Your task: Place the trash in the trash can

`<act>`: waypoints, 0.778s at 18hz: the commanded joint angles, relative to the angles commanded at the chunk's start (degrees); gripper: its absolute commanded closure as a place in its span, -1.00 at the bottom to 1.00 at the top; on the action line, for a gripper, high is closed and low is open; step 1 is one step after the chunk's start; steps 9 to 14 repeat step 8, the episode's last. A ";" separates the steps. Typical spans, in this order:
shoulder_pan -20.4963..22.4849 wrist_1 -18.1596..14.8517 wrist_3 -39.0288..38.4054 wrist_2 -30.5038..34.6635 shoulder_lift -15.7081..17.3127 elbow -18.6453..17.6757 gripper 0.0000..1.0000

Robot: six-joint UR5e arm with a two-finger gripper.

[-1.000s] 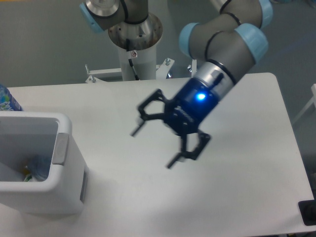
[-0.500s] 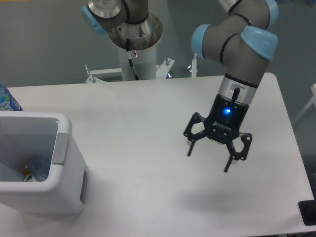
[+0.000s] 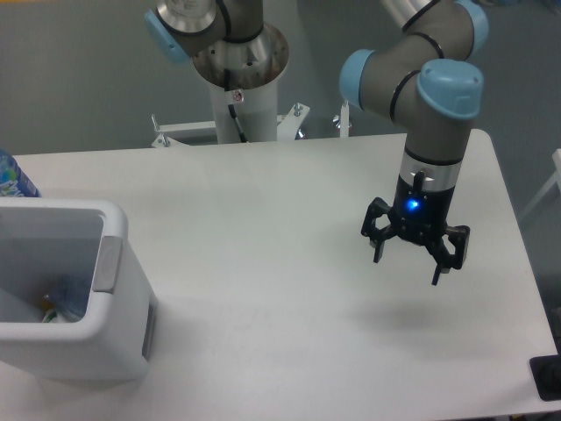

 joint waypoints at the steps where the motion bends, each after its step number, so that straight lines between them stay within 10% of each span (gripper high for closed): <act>1: -0.18 -0.18 0.00 1.67 0.00 -0.09 -1.00; 14: -1.68 -0.53 2.02 7.05 -0.09 -0.79 -1.00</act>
